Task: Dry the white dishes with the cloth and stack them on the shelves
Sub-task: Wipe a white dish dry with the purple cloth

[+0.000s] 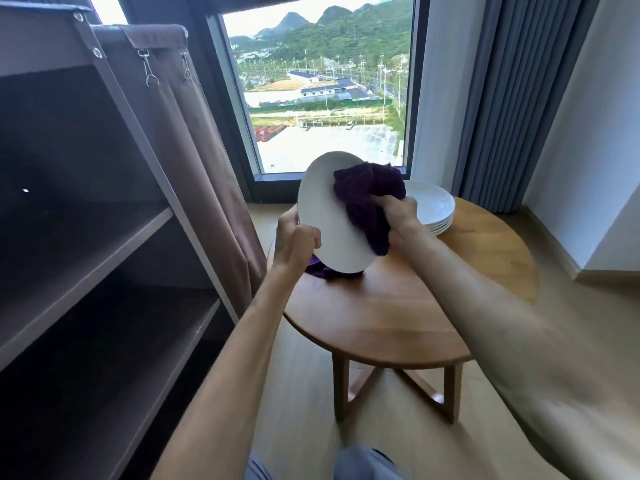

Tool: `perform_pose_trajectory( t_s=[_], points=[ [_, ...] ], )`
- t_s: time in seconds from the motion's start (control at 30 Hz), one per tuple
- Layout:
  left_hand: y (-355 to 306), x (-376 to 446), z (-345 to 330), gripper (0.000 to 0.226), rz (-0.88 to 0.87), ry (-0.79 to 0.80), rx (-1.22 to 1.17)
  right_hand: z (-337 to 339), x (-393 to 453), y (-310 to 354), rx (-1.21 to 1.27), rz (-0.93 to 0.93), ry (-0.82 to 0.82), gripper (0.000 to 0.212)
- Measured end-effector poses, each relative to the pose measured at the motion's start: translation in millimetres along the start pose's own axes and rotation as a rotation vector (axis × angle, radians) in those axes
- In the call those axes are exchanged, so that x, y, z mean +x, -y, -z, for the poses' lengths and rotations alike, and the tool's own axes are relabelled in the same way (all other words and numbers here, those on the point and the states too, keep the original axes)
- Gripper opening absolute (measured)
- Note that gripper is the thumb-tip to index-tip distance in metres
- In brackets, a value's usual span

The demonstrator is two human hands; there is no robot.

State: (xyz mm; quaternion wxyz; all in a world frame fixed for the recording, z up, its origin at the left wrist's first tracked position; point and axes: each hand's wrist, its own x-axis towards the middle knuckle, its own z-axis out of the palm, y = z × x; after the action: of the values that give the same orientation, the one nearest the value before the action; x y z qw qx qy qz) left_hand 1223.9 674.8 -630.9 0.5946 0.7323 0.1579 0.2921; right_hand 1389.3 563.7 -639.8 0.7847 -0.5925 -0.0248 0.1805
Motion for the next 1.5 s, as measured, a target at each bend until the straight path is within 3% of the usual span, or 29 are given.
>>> perform_pose_trajectory(
  t_s=[0.1, 0.2, 0.27, 0.47, 0.6, 0.77, 0.87, 0.97, 1.1, 1.23, 1.3, 1.4, 1.5],
  points=[
    [-9.9, 3.5, 13.3, 0.023, 0.092, 0.112, 0.067, -5.6, 1.3, 18.4, -0.252, 0.242, 0.035, 0.036],
    [-10.5, 1.5, 12.0, 0.045, 0.080, 0.141, 0.029, -18.9, -6.5, 23.6, -0.348, 0.482, -0.011, 0.066],
    [-11.4, 1.8, 5.6, 0.062, 0.039, 0.129, -0.037, -31.1, -11.4, 21.1, -0.314, 0.571, -0.081, 0.073],
    [-17.6, 2.6, -11.4, 0.042, -0.044, 0.083, -0.148, -57.7, -25.2, 15.0, -0.283, 0.678, -0.263, 0.063],
    [-27.2, 3.5, -27.5, 0.044, -0.082, 0.029, -0.112, -74.6, -47.3, 9.0, -0.214, 0.768, -0.158, 0.041],
    [-31.9, 9.8, -29.3, 0.070, -0.065, -0.077, -0.210, -74.4, -70.1, 4.2, -0.042, 0.618, 0.266, 0.020],
    [-30.9, 14.7, -28.0, 0.081, -0.022, -0.214, -0.285, -66.2, -74.2, 0.0, -0.133, 0.578, 0.338, 0.026],
    [-27.3, 20.7, -23.1, 0.090, 0.043, -0.293, -0.307, -57.3, -72.8, -4.9, -0.151, 0.595, 0.381, 0.018],
    [-20.5, 17.7, -21.9, 0.097, 0.134, -0.293, -0.334, -50.1, -64.3, -11.5, -0.379, 0.609, 0.285, 0.023],
    [-9.9, 11.2, -17.3, 0.068, 0.073, -0.245, -0.316, -49.3, -49.9, -25.4, -0.513, 0.464, -0.014, 0.035],
    [-4.8, 0.9, -17.2, 0.067, 0.007, -0.219, -0.235, -45.3, -39.3, -24.1, -0.578, 0.389, -0.160, 0.039],
    [1.7, -10.0, -20.8, 0.064, -0.021, -0.185, -0.192, -44.1, -27.3, -13.2, -0.629, 0.351, -0.218, 0.043],
    [-3.0, -8.4, -25.2, 0.059, -0.040, -0.146, -0.186, -51.9, -26.9, -1.9, -0.516, 0.402, -0.210, 0.039]
  ],
)
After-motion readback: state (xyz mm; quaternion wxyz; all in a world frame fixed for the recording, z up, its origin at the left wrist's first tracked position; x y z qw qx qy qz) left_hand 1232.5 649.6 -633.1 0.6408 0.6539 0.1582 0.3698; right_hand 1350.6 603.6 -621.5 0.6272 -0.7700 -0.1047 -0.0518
